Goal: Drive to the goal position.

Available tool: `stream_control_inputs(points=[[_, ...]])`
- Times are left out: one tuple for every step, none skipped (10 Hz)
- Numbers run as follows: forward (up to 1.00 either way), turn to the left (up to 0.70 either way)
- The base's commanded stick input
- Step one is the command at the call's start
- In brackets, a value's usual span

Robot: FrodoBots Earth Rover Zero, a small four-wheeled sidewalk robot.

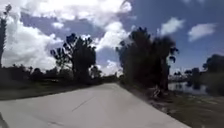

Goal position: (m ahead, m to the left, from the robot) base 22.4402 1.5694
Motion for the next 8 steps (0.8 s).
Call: stream_control_inputs(points=[[1.0, 0.0], [1.0, 0.0], [1.0, 0.0], [1.0, 0.0], [1.0, 0.0], [1.0, 0.0], [1.0, 0.0], [1.0, 0.0]])
